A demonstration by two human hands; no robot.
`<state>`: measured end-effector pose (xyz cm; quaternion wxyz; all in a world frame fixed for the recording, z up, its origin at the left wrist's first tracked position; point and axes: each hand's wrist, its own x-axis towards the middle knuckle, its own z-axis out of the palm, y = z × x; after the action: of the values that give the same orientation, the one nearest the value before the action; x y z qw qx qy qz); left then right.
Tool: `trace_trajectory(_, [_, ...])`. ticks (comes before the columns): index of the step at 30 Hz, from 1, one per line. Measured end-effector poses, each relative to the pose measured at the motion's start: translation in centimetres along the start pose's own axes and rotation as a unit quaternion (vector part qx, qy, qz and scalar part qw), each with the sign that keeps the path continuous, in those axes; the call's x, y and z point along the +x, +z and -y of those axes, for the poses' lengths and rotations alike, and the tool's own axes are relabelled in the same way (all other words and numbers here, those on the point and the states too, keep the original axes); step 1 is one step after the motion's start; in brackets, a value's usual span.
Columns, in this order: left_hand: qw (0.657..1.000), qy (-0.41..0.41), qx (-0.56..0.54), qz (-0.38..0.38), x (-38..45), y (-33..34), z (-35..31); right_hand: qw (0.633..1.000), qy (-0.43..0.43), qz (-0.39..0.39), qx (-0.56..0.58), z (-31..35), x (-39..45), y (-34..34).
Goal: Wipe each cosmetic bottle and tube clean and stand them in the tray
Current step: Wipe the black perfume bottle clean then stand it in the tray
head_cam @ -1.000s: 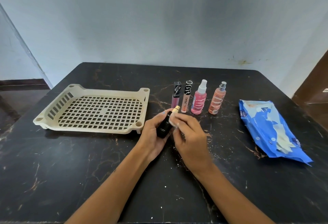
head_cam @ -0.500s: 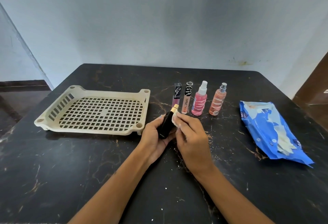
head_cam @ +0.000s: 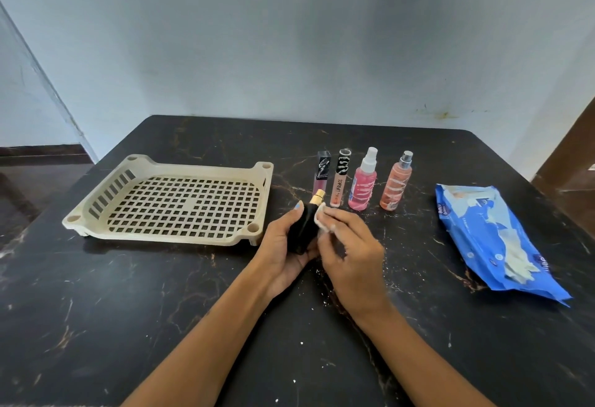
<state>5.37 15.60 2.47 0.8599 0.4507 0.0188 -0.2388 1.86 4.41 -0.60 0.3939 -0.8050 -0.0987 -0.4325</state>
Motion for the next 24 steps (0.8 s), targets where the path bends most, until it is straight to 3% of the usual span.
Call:
trace_trajectory(4, [0.999,-0.031,-0.023,-0.025,0.2,-0.11,-0.08,0.998,-0.06,0.036,0.009,0.44,-0.15,0.0])
trace_trajectory(8, [0.997,-0.063,-0.032,0.014,0.24,-0.29,-0.17,0.988,-0.134,0.075,0.017,0.74,-0.48,0.02])
trace_trajectory(10, [0.997,-0.064,-0.037,0.028,0.25,-0.32,-0.01,0.99,-0.128,0.066,0.009,0.6,-0.49,0.21])
trace_trajectory(16, [1.0,-0.01,0.011,0.019,0.17,-0.01,0.19,1.0,0.002,0.014,-0.013,0.13,-0.01,0.1])
trace_trajectory(19, [1.0,-0.015,0.006,0.011,0.24,-0.25,0.29,0.998,-0.039,0.04,-0.013,0.51,-0.11,0.23])
trace_trajectory(24, [0.994,-0.099,0.001,0.044,0.0,-0.51,-0.2,0.989,-0.129,0.063,0.017,0.81,-0.42,0.04])
